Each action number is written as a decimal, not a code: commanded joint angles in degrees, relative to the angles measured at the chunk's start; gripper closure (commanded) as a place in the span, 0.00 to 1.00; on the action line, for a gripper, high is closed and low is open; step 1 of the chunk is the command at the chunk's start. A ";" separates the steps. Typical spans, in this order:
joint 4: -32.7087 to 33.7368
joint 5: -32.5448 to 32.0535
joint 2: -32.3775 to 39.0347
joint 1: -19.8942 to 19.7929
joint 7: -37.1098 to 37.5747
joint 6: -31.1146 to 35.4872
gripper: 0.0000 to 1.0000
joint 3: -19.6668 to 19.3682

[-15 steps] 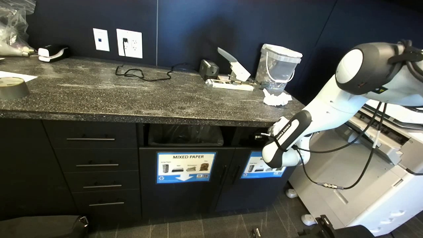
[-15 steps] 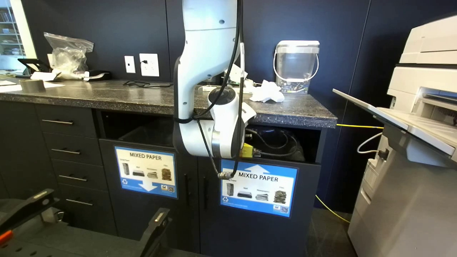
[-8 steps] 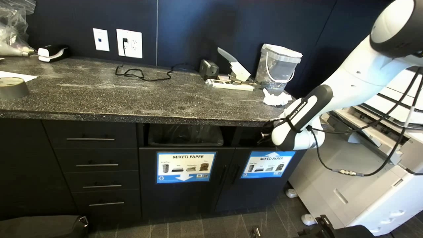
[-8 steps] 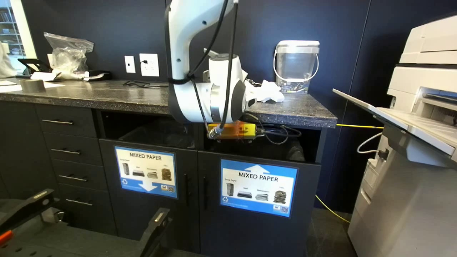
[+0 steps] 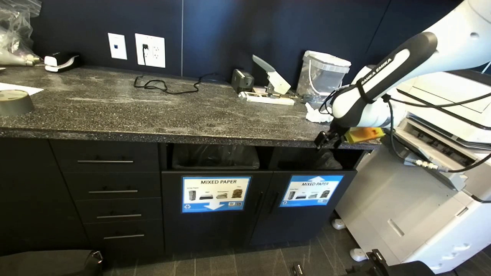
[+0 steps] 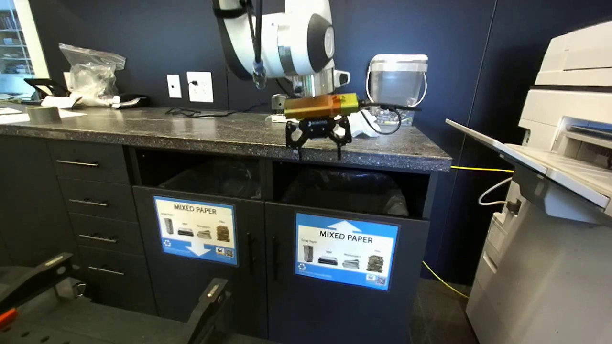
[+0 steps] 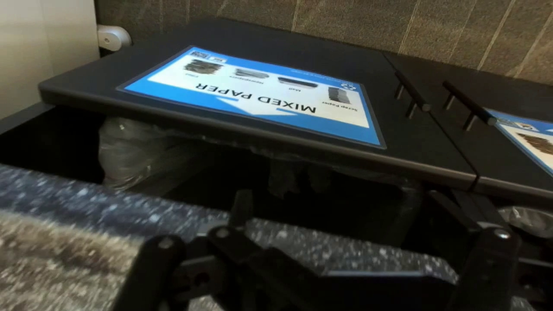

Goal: Put the white pieces of paper in the right bin

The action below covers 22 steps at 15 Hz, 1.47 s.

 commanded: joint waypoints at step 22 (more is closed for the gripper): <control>49.94 11.96 22.33 -2.77 -26.79 -13.34 0.00 5.43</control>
